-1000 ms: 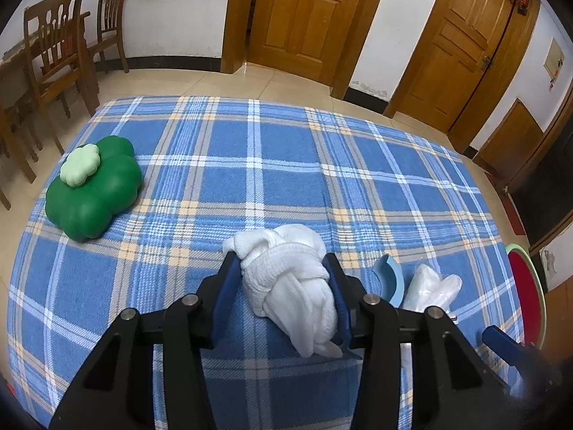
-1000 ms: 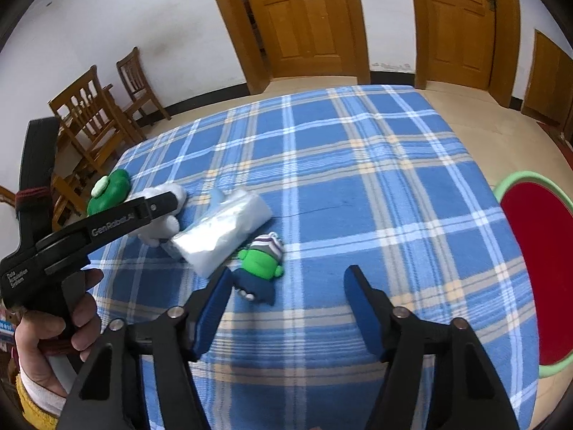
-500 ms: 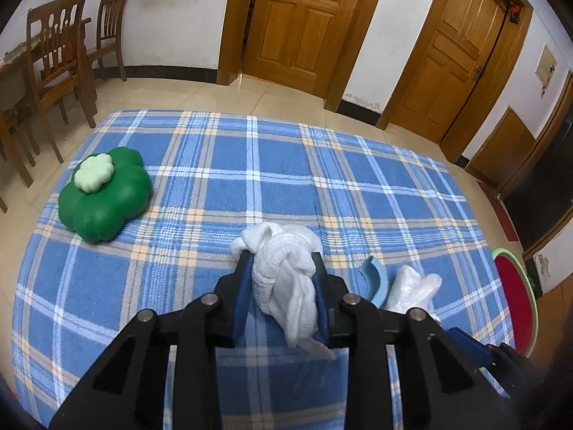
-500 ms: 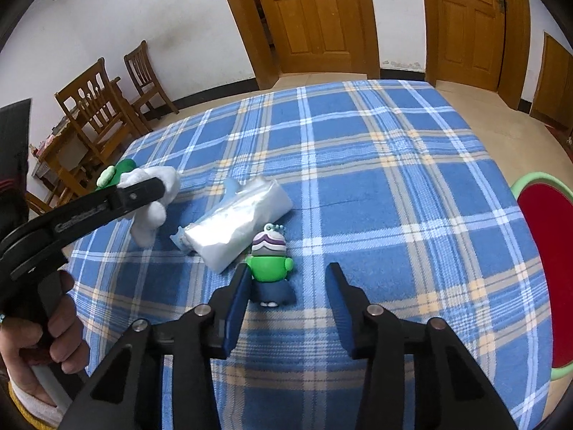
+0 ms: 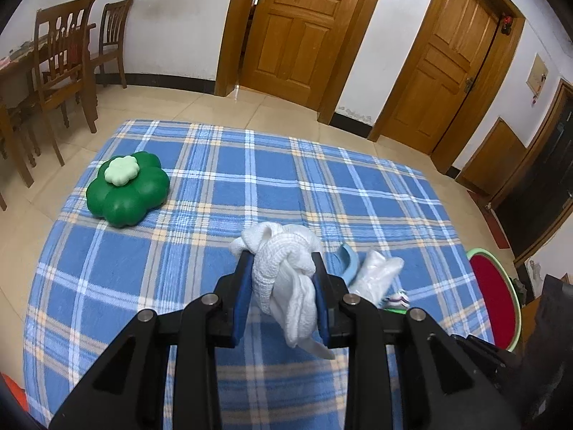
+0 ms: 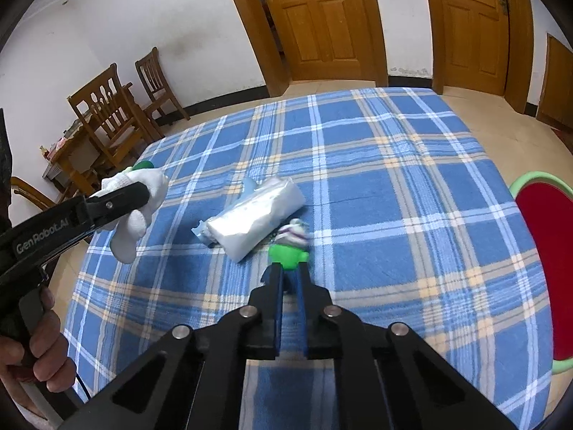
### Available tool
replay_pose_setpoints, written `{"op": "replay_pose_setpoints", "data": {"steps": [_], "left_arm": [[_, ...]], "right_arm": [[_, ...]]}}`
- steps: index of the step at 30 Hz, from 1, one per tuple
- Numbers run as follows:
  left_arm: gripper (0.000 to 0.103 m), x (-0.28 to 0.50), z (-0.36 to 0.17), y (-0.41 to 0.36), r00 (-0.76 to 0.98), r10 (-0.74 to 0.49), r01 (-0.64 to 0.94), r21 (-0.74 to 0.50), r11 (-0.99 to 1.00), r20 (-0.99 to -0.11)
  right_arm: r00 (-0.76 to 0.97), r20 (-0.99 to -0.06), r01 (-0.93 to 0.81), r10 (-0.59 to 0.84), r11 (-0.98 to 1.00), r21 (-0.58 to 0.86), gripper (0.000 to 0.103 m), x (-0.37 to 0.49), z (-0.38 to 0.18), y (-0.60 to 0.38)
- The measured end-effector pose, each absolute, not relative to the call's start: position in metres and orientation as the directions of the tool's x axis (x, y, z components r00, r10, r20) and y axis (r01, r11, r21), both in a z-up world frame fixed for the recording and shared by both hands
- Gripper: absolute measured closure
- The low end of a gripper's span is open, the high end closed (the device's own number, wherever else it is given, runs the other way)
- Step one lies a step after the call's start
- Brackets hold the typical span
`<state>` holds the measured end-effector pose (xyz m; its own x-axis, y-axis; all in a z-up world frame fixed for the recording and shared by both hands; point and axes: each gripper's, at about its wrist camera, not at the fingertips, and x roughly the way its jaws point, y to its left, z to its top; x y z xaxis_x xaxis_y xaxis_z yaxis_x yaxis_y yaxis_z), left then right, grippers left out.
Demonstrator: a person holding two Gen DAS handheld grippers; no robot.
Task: Collect trash
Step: 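Grasp the green toy figure with the right tool while the left tool holds the tissues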
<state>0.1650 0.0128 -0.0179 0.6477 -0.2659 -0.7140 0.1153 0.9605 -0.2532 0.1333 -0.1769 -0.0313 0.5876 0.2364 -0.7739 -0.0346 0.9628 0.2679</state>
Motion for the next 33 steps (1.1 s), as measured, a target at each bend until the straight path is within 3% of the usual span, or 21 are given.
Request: {"op": "replay_pose_setpoints", "data": {"steps": [7,9,11,29,33], "left_arm": [[0.072,0.147,-0.008,0.008,0.653,-0.277,0.128,-0.258,0.958,-0.705],[0.072,0.143,-0.007,0.009,0.655,-0.274,0.126,-0.256,0.958,-0.704],[0.072,0.141,-0.007,0.011,0.654,-0.269,0.12,-0.254,0.96,-0.707],[0.072,0.145,-0.034,0.034,0.621,-0.258,0.055,-0.287,0.956,-0.74],[0.072,0.144,-0.035,0.033,0.617,-0.259,0.057,-0.286,0.956,-0.743]], "right_arm": [[0.597,-0.761,0.002,0.253,0.948,0.317,0.094,0.125,-0.026,-0.188],[0.6,-0.758,0.017,0.256,0.943,0.332,0.075,0.126,-0.025,-0.191],[0.608,-0.752,0.022,0.252,0.943,0.333,0.069,0.126,-0.023,-0.19],[0.578,-0.788,0.027,0.214,0.959,0.28,0.061,0.156,-0.044,-0.166],[0.576,-0.789,0.026,0.212,0.961,0.276,0.072,0.154,-0.044,-0.168]]}}
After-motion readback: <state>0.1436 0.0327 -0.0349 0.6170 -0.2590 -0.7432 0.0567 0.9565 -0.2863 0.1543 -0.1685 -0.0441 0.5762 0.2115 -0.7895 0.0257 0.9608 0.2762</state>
